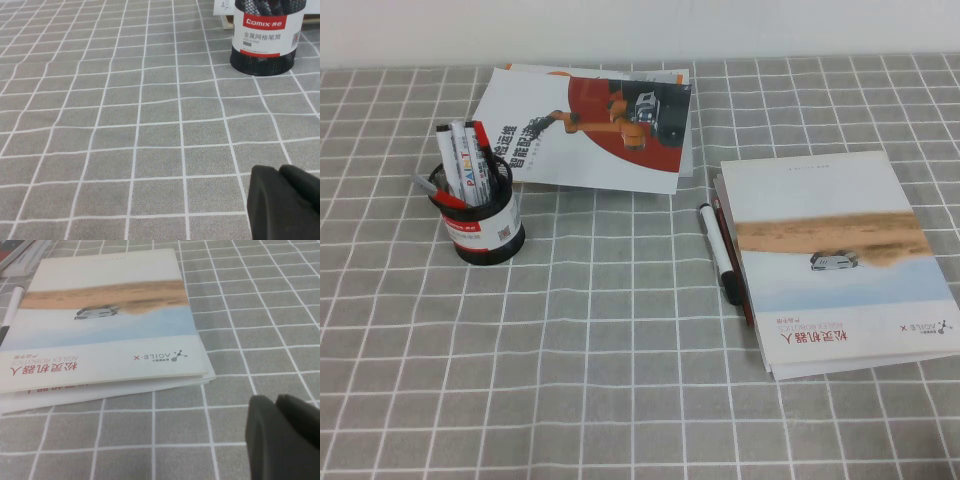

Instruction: Put the pen into the pen holder

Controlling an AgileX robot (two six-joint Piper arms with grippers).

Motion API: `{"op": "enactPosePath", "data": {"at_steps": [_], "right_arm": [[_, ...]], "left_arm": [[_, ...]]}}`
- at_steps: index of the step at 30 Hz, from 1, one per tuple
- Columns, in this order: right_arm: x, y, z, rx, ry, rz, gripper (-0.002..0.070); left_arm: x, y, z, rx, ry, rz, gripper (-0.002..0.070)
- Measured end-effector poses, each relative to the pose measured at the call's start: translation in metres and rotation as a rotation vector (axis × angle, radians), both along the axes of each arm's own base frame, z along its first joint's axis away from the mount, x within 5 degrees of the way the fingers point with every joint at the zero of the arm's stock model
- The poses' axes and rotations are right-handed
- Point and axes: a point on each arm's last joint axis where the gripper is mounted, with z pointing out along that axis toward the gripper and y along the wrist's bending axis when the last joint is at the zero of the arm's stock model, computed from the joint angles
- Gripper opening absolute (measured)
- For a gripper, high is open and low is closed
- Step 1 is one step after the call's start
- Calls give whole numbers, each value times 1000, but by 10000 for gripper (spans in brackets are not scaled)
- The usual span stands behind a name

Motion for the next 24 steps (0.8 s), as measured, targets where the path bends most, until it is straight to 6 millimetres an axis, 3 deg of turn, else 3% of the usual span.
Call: {"op": "enactPosePath", "data": {"at_steps": [24], "right_arm": [[0, 1, 0, 33, 0, 2, -12]], "left_arm": [[0, 0, 0, 0, 0, 0, -4]]}}
